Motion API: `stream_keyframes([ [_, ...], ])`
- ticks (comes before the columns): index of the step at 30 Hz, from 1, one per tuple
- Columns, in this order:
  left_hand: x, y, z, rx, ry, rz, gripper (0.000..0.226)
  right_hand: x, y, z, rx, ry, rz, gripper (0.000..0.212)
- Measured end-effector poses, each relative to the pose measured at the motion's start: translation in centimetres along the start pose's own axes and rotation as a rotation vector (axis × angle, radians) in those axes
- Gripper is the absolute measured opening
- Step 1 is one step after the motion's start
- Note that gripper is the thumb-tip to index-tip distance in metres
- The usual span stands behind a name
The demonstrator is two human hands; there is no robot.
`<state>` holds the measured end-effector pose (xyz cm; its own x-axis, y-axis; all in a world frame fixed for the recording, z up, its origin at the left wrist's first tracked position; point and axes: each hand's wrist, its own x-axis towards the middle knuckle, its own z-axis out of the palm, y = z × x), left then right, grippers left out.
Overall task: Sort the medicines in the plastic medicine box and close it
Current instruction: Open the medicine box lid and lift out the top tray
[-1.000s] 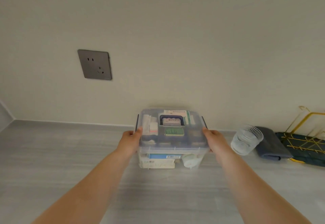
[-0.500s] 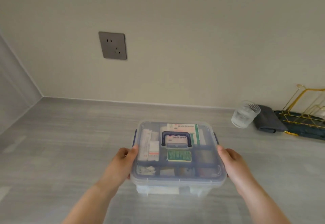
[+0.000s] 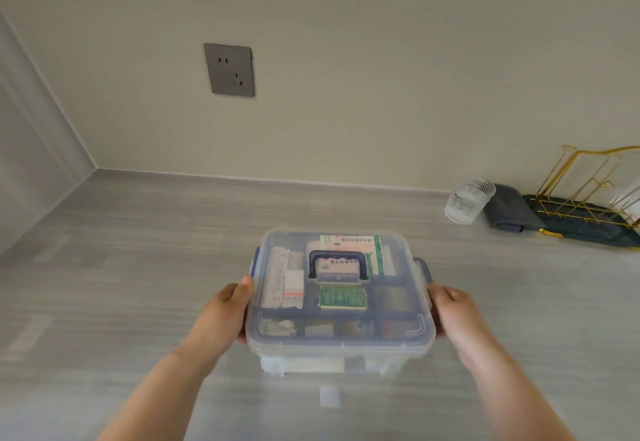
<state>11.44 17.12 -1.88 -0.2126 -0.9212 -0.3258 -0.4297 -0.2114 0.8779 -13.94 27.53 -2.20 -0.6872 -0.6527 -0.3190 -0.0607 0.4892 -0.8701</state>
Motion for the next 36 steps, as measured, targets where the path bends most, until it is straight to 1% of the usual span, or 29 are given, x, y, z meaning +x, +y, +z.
stream_keyframes([
  [2,0.1,-0.1,-0.2,0.027,-0.021,0.014,0.044,-0.1,0.5,0.0,0.222,-0.068,0.132,0.038],
  [4,0.2,-0.1,-0.4,0.106,0.004,0.037,0.046,-0.2,0.9,0.1,0.329,-0.153,0.191,0.031],
  [6,0.5,0.0,-0.6,0.135,0.034,0.049,0.046,-0.3,1.2,0.0,0.328,-0.22,0.191,0.026],
  [9,0.9,-0.7,-1.2,0.009,0.047,-0.017,0.042,0.0,0.9,-0.2,0.215,-0.187,0.153,0.02],
  [10,0.8,-1.0,-1.4,-0.03,0.037,-0.036,0.04,0.2,0.7,-0.2,0.168,-0.138,0.116,0.015],
  [11,0.7,-1.3,-1.4,-0.054,0.031,-0.038,0.038,0.5,0.5,-0.3,0.112,-0.05,0.063,0.017],
  [12,0.7,-1.6,-1.3,-0.077,0.036,-0.023,0.036,0.8,0.1,-0.4,0.037,0.075,-0.014,0.023],
  [13,0.6,-1.7,-1.2,-0.102,0.057,0.013,0.032,0.7,-0.6,-0.4,-0.053,0.182,-0.114,0.027],
  [14,0.3,-1.7,-0.9,-0.108,0.099,0.068,0.025,0.5,-1.3,-0.3,-0.125,0.239,-0.245,0.026],
  [15,0.1,-1.8,-0.8,-0.096,0.153,0.13,0.022,0.2,-2.2,0.1,-0.18,0.233,-0.378,0.023],
  [16,-0.3,-1.9,-0.6,-0.091,0.192,0.187,0.024,-0.1,-3.1,0.6,-0.251,0.182,-0.497,0.02],
  [17,-0.8,-2.0,-0.5,-0.104,0.194,0.244,0.027,-0.3,-4.1,1.3,-0.346,0.109,-0.604,0.018],
  [18,-1.4,-2.1,-0.4,-0.133,0.151,0.3,0.031,-0.6,-4.9,2.1,-0.463,0.03,-0.693,0.019],
  [19,-2.0,-2.3,-0.4,-0.16,0.074,0.35,0.036,-0.6,-5.6,2.9,-0.586,-0.048,-0.772,0.022],
  [20,-2.6,-2.4,-0.3,-0.172,-0.008,0.387,0.047,-0.6,-6.1,3.7,-0.704,-0.112,-0.837,0.024],
  [22,-3.3,-2.9,-0.4,-0.161,-0.108,0.436,0.094,-0.6,-7.3,5.2,-0.903,-0.175,-0.887,0.026],
  [23,-3.4,-3.2,-0.4,-0.126,-0.126,0.442,0.111,-0.6,-7.9,5.7,-0.969,-0.181,-0.889,0.025],
  [24,-3.3,-3.5,-0.4,-0.069,-0.123,0.446,0.122,-0.6,-8.4,6.1,-1.023,-0.181,-0.89,0.025],
  [26,-3.1,-4.0,-0.3,0.084,-0.088,0.445,0.132,-0.4,-9.4,6.8,-1.133,-0.196,-0.903,0.025],
  [28,-2.7,-4.6,0.0,0.256,-0.028,0.425,0.139,-0.5,-9.8,7.3,-1.246,-0.215,-0.957,0.022],
  [29,-2.5,-4.8,0.2,0.309,0.006,0.415,0.136,-0.6,-9.9,7.5,-1.299,-0.217,-0.995,0.021],
  [31,-2.1,-5.1,0.6,0.33,0.049,0.432,0.118,-0.6,-9.7,7.7,-1.35,-0.218,-1.053,0.02],
  [32,-2.0,-5.1,0.7,0.316,0.042,0.444,0.107,-0.5,-9.8,7.7,-1.341,-0.224,-1.055,0.021],
  [34,-1.7,-5.3,0.8,0.27,0.004,0.459,0.082,-0.4,-10.2,7.6,-1.285,-0.264,-1.013,0.018],
  [36,-1.5,-5.6,0.7,0.259,-0.034,0.469,0.069,-0.3,-10.7,7.2,-1.194,-0.326,-0.954,0.009],
])
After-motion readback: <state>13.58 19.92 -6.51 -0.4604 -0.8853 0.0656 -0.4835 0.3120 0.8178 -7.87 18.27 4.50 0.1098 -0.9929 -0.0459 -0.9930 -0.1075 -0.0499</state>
